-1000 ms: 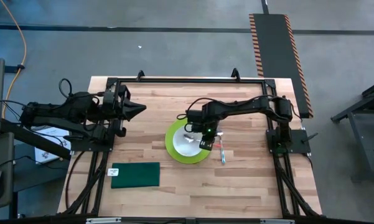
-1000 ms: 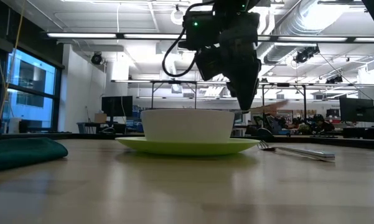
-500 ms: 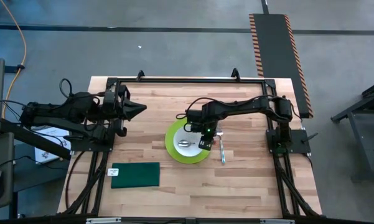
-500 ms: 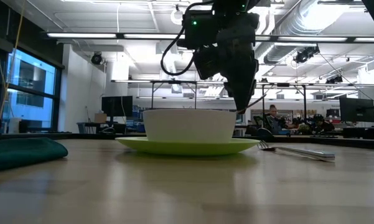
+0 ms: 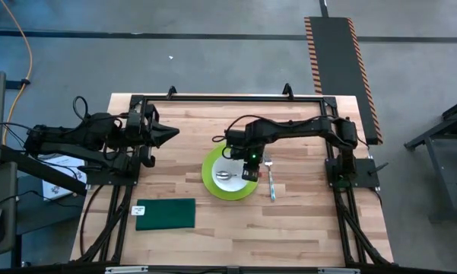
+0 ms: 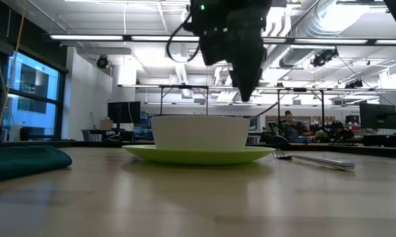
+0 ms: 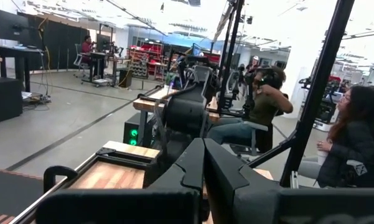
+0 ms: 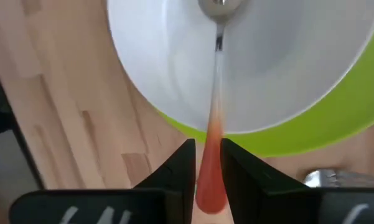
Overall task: Set table place
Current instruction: Return to Home Position
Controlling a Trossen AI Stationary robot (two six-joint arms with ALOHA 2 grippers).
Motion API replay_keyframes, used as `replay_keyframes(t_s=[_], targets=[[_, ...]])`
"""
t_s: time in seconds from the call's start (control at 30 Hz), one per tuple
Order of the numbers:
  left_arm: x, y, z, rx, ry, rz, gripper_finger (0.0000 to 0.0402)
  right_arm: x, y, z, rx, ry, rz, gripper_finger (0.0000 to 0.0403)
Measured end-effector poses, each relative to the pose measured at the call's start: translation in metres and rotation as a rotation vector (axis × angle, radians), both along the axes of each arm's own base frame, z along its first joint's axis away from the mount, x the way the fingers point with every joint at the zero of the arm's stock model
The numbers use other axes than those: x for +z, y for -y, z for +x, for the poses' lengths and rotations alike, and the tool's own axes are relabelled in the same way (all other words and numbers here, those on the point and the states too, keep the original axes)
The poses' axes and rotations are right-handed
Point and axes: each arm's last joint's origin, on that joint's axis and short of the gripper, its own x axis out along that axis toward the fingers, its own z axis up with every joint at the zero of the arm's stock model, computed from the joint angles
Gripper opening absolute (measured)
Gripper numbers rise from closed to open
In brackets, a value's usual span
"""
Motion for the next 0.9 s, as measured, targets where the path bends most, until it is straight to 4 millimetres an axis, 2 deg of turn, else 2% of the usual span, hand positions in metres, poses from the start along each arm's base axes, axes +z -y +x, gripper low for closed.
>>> replay_keyframes(t_s=[0.2, 0.3, 0.4, 0.57, 0.63, 0.73, 0.83, 0.9], targets=[[0.0, 0.0, 0.0, 0.0, 0.0, 0.0, 0.0, 0.014, 0.002, -0.001, 0.063, 0.014, -0.097, 0.0064], [0.0, 0.0, 0.0, 0.0, 0.0, 0.0, 0.0, 0.015, 0.002, -0.015, 0.088, 0.008, -0.117, 0.0065], [0.0, 0.0, 0.0, 0.001, -0.004, 0.0, 0.0, 0.015, 0.0, -0.038, 0.086, 0.039, -0.131, 0.0065], [-0.003, 0.0, 0.0, 0.007, -0.027, -0.002, 0.0, 0.018, -0.001, -0.101, -0.067, 0.172, -0.138, 0.0065], [-0.003, 0.0, 0.0, 0.007, -0.033, -0.002, 0.0, 0.018, -0.003, -0.125, -0.165, 0.275, -0.123, 0.0065], [-0.005, 0.0, 0.0, 0.007, -0.049, -0.002, 0.0001, 0.019, -0.005, -0.149, -0.282, 0.501, -0.09, 0.0065], [-0.007, 0.0, -0.001, 0.009, -0.072, -0.003, 0.0, 0.025, -0.005, -0.16, -0.341, 0.799, -0.086, 0.0065], [-0.007, 0.0, -0.002, 0.009, -0.079, -0.003, 0.0, 0.032, -0.005, -0.163, -0.3, 1.025, -0.12, 0.0064]])
